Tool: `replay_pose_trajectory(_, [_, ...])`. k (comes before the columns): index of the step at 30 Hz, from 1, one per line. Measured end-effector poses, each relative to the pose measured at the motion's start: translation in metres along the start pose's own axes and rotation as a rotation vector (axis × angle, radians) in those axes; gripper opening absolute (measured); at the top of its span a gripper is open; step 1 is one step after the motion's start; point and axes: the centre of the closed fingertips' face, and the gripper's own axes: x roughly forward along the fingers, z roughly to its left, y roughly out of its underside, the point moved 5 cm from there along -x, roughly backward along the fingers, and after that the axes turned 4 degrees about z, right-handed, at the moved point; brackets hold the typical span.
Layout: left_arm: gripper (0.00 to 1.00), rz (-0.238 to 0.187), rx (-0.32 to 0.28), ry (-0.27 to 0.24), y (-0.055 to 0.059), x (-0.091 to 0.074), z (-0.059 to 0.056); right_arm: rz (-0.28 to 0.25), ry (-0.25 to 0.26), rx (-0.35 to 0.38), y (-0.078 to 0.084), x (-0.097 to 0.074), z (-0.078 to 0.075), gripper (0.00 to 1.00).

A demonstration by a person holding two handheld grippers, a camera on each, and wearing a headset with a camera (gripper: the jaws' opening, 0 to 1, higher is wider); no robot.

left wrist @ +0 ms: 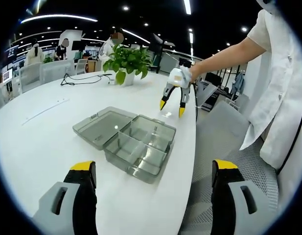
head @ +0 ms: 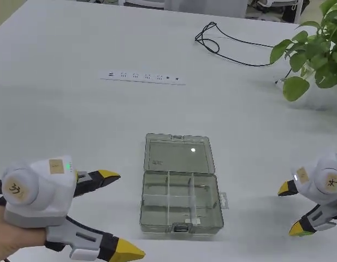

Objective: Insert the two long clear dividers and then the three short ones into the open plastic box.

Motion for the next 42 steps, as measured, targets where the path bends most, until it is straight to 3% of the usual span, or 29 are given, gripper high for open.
replay_pose_trajectory(12, [1.0, -0.003, -0.003, 0.007, -0.001, 0.0, -0.002, 0.031, 0.029, -0.015, 0.005, 0.004, -0.005, 0.43])
replay_pose_trajectory(15, [1.0, 0.002, 0.001, 0.012, 0.0, 0.001, -0.002, 0.029, 0.033, -0.016, 0.005, 0.004, -0.005, 0.33])
replay_pose_trajectory(28, [1.0, -0.003, 0.006, 0.014, -0.001, -0.002, -0.003, 0.026, 0.056, -0.006, 0.004, 0.001, -0.002, 0.33])
replay_pose_trajectory(35, [1.0, -0.008, 0.009, 0.013, -0.003, -0.005, -0.003, -0.052, 0.115, 0.022, -0.012, -0.017, -0.003, 0.33])
replay_pose_trajectory(42, [1.0, -0.025, 0.008, 0.011, -0.009, -0.006, -0.002, -0.151, 0.185, 0.044, -0.04, -0.043, -0.001, 0.32])
